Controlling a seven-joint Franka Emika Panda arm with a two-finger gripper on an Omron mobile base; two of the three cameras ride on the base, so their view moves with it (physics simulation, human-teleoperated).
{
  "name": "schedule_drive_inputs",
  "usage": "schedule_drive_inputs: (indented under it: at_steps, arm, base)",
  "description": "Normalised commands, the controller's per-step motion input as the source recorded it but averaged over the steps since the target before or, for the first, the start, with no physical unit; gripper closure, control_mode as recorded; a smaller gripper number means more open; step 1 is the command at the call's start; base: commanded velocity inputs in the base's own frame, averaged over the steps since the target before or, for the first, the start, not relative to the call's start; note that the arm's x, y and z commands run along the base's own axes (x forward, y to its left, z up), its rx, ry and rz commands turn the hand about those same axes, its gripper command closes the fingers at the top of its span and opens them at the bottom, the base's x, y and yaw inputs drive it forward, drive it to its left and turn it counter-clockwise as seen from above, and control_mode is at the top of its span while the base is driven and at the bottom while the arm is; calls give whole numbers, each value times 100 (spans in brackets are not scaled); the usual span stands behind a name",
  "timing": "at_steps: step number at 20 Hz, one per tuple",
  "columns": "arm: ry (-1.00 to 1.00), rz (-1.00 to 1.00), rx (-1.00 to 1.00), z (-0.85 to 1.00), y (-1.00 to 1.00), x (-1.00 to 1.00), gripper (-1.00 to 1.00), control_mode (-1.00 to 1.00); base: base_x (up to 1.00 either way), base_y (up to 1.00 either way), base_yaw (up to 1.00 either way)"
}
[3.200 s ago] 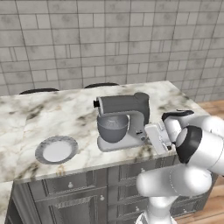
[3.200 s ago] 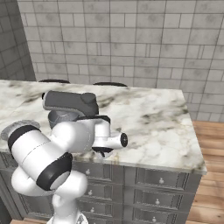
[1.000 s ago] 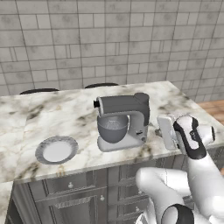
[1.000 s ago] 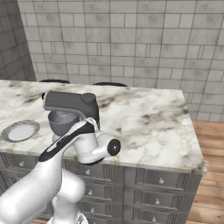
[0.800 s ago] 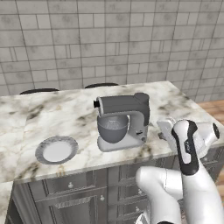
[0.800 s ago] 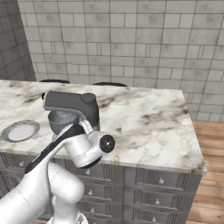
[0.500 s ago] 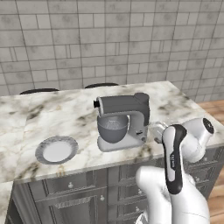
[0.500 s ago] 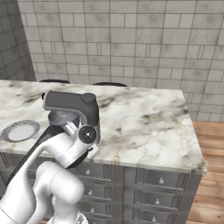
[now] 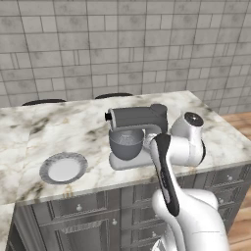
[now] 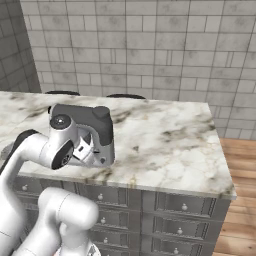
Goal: Add butter and sugar cubes to the stand mixer bowl and then turn on the stand mixer to begin making frosting.
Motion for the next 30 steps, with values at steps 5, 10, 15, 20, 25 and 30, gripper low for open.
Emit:
schedule_drive_inputs:
  at_steps: [5,10,15,20,25,30]
  arm:
    - [1,3,-32,0,0,0,100,-100]
    - [4,2,-28,-1,0,1,100,-100]
    - [14,5,-28,-27,-4,0,100,-100]
    - [20,3,-24,-29,-10,2,100,-100]
    - [17,5,-13,-12,-14,6,100,-100]
    - [11,5,-4,0,-12,24,100,-100]
  base:
    - [0,0,0]
    - [0,0,0]
    - [0,0,0]
    - [0,0,0]
    - [0,0,0]
    - [0,0,0]
